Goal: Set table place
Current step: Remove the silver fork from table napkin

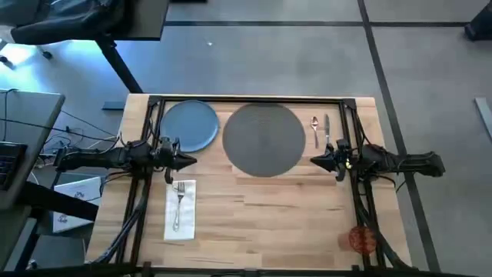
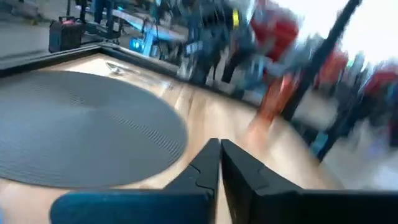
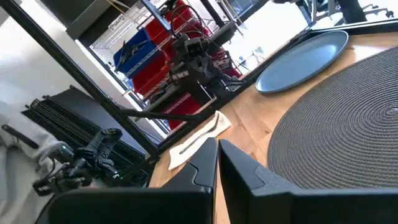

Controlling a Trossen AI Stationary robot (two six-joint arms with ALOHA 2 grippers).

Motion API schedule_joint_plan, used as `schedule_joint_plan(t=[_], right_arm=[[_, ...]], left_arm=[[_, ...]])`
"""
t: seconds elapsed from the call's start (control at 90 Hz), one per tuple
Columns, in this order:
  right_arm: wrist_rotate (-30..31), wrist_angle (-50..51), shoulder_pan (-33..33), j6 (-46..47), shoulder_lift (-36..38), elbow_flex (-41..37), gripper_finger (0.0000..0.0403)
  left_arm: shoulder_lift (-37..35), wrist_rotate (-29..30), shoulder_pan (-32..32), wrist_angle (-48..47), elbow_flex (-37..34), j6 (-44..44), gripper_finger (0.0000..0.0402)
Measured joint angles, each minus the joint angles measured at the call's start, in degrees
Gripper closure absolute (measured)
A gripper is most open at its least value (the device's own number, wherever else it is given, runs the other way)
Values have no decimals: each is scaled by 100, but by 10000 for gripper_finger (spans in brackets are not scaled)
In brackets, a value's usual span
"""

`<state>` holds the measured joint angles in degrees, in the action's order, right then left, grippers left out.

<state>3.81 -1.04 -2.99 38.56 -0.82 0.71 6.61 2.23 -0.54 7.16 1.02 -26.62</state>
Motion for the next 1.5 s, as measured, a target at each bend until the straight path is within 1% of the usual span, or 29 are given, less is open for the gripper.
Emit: schedule_joint_plan(t=[0.078, 0.144, 0.189, 0.233, 0.3, 0.356, 0.411, 0.467, 0.556, 0.622, 0.678, 0.756, 0.867, 0.956, 1.044, 1.122, 1.244, 1.311, 1.367, 1.5], right_arm=[[0, 0, 0, -2, -1, 0, 402], [0, 0, 0, 0, 0, 0, 402], [0, -1, -1, -2, 0, 0, 402], [0, -2, -2, -2, -2, 0, 402], [0, 0, 0, 0, 0, 0, 402], [0, -1, 0, -1, 0, 0, 402], [0, -2, 0, -1, 0, -2, 402], [0, -1, 0, 0, 0, -1, 402], [0, 0, 0, 0, 0, 0, 402], [0, -2, -1, 0, 0, 0, 402], [0, 0, 0, 0, 0, -1, 402], [0, -2, -2, 0, 0, 0, 402], [0, -1, 0, 0, -2, -1, 402], [0, -2, 0, 0, -2, 0, 402], [0, -2, 0, 0, -2, 0, 402], [0, 0, 0, 0, -2, 0, 402], [0, 0, -1, -2, -2, 0, 402], [0, -2, -1, 0, -2, 0, 402], [-1, -1, 0, -1, -2, 0, 402], [-4, 0, 0, 0, -2, 0, 402]], left_arm=[[-1, -253, 4, 542, 82, -489, 401], [108, -475, -33, 398, 487, -552, 401], [309, -461, -87, -166, 1003, -308, 401], [611, -352, -151, -1049, 1617, 179, 401], [1364, 19, -256, -2581, 2672, 815, 401], [2067, 323, -330, -3831, 3483, 909, 401], [2759, 417, -395, -4950, 4166, 438, 401], [3409, 320, -442, -5933, 4638, -463, 401], [4239, 24, -524, -6973, 4921, -2121, 399], [4729, -273, -604, -7424, 4880, -2930, 390], [5050, -502, -742, -7499, 4751, -3514, 377], [5428, -847, -977, -7347, 4518, -4356, 351], [5839, -1418, -1363, -6601, 4169, -5542, 306], [6162, -1615, -1746, -5931, 3952, -6431, 274], [6528, -1704, -2091, -5519, 3793, -7174, 260], [6861, -1674, -2293, -5488, 3754, -7521, 260], [7357, -1460, -2421, -5338, 3665, -7682, 278], [7569, -1380, -2412, -4935, 3588, -7677, 293], [7703, -1459, -2364, -4738, 3546, -7678, 308], [7817, -1515, -2246, -4664, 3548, -7635, 348]])
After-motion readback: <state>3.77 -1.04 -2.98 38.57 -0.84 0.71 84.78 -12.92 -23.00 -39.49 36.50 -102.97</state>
